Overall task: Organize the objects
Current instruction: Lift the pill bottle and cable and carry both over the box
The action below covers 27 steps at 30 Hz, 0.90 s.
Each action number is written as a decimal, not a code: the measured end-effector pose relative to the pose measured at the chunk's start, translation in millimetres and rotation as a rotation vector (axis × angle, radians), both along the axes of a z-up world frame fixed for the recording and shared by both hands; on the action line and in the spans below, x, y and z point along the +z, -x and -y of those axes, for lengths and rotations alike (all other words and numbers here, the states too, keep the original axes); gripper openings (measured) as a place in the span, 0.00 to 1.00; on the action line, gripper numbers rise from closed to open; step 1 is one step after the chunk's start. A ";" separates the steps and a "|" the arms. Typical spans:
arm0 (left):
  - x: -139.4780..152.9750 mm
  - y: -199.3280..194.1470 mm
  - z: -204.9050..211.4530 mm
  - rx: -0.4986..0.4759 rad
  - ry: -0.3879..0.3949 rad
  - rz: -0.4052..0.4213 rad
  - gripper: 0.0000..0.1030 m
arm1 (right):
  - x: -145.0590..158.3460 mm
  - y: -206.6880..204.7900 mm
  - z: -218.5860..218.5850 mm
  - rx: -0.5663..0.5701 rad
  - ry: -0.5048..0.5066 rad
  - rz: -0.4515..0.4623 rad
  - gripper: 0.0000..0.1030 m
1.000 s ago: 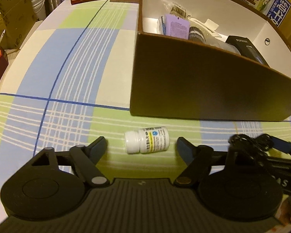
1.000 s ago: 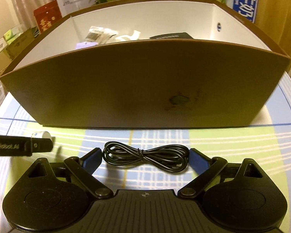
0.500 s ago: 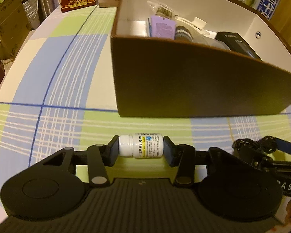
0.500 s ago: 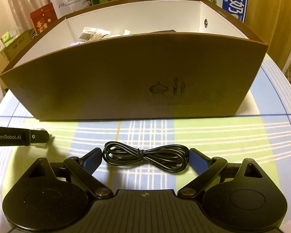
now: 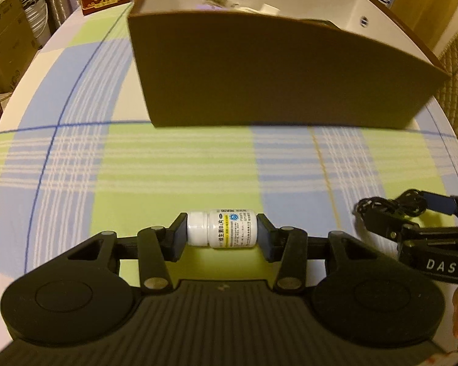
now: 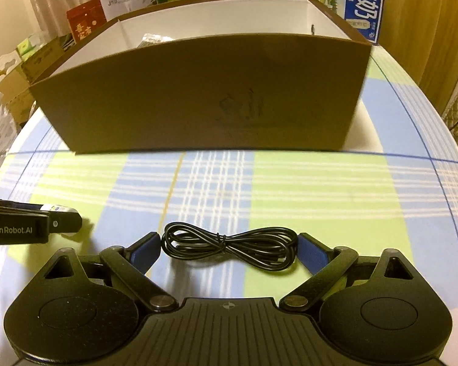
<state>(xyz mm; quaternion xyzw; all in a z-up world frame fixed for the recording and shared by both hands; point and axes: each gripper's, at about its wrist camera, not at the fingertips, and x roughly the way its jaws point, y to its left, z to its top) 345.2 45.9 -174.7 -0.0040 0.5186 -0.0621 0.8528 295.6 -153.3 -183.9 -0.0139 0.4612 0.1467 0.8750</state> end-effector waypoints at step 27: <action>55.4 111.5 69.4 0.044 0.005 0.094 0.40 | 56.9 86.1 69.4 0.124 -0.089 0.060 0.89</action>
